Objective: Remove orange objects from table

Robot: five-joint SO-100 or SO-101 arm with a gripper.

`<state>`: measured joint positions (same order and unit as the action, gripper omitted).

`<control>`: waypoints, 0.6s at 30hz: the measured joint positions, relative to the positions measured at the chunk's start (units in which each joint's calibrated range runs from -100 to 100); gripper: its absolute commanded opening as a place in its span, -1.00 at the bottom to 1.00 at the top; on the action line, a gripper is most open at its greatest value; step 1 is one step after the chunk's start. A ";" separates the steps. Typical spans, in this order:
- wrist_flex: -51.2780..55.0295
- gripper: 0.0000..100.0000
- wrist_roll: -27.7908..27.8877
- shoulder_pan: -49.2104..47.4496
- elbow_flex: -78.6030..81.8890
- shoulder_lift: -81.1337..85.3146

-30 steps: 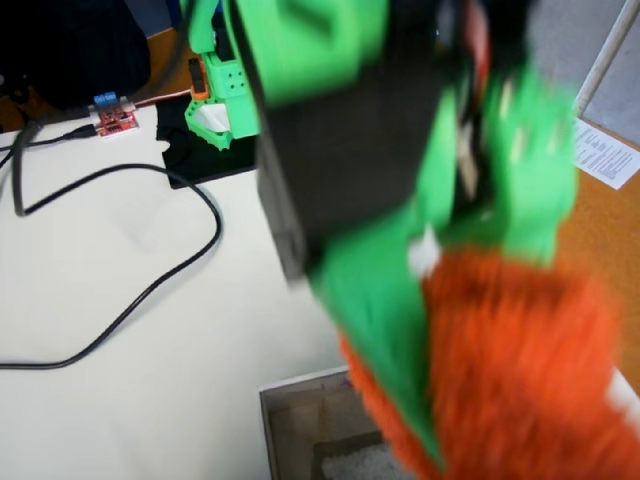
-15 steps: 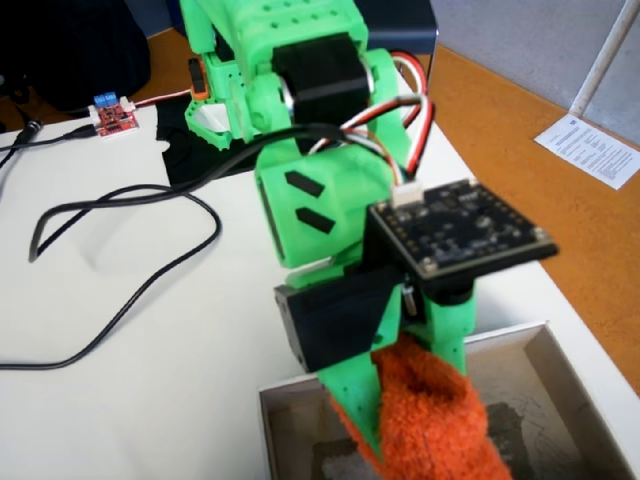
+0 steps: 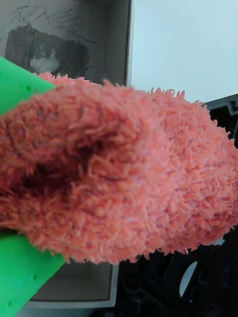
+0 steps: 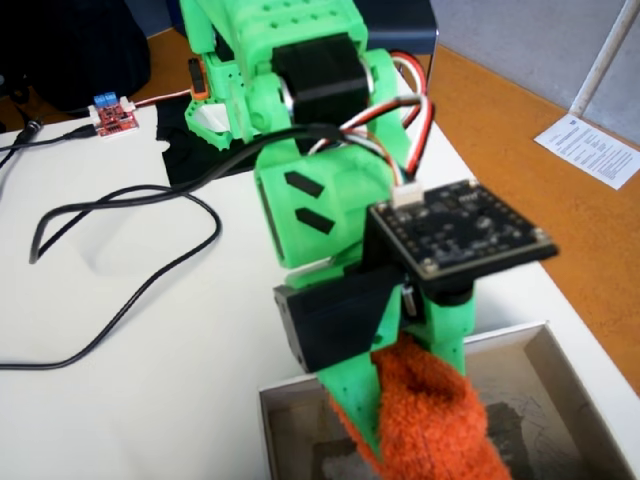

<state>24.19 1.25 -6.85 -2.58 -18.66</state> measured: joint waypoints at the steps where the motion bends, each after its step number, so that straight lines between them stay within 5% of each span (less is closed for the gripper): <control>1: 0.00 -1.00 0.05 0.00 0.00 0.00; 10: 0.00 -1.00 0.83 -2.62 0.00 2.68; 18: -10.43 -1.00 2.44 -29.77 3.19 14.91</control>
<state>13.76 3.69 -36.61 0.61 -3.75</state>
